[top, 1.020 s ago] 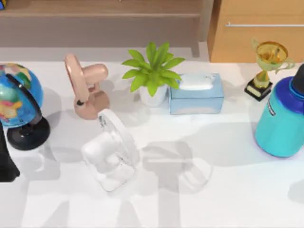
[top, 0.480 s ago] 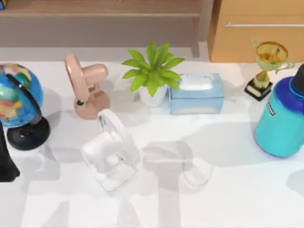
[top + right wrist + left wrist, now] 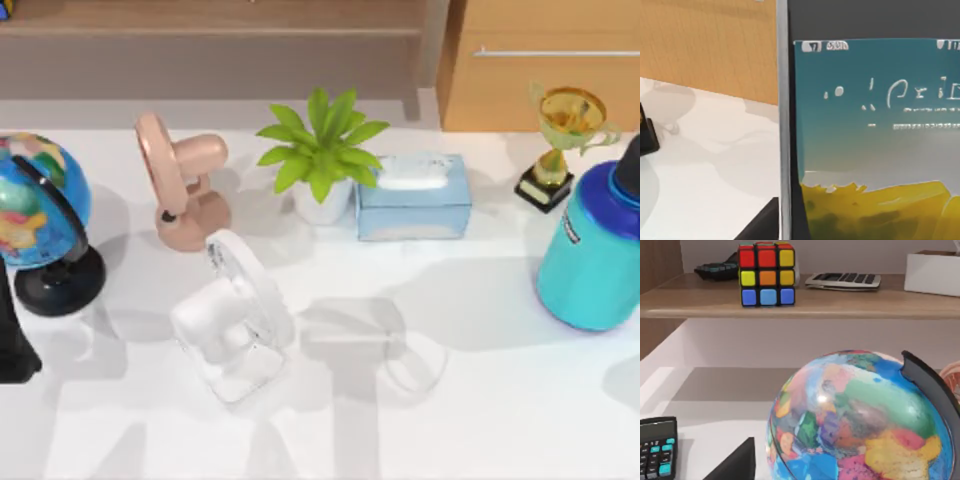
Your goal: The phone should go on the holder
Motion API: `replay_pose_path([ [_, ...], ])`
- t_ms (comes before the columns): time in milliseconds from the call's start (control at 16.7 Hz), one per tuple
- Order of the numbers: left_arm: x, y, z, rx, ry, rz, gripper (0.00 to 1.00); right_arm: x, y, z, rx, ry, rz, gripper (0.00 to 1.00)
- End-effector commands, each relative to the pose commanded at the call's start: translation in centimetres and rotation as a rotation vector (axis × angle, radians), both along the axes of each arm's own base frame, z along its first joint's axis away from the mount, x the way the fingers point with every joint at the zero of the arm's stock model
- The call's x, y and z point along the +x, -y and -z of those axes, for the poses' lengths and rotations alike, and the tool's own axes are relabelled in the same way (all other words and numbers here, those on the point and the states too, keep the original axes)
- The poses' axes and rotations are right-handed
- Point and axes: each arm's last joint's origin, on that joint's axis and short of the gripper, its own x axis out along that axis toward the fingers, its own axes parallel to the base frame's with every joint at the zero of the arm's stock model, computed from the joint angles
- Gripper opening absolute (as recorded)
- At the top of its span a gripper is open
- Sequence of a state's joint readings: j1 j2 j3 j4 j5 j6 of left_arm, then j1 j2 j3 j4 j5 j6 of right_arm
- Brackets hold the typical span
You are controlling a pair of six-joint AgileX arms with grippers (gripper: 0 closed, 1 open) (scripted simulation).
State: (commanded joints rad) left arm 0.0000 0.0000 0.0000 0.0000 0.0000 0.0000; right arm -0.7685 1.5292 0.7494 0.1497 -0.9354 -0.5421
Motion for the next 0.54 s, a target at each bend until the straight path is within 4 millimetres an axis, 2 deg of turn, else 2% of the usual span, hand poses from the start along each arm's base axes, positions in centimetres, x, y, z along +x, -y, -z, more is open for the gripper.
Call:
replay_pose_path([
  [180, 0.0, 0.0, 0.0, 0.0, 0.0, 0.0, 1.0, 0.0, 0.0, 0.0, 0.0, 0.0, 0.0, 0.98],
  [540, 0.0, 0.0, 0.0, 0.0, 0.0, 0.0, 1.0, 0.0, 0.0, 0.0, 0.0, 0.0, 0.0, 1.0],
])
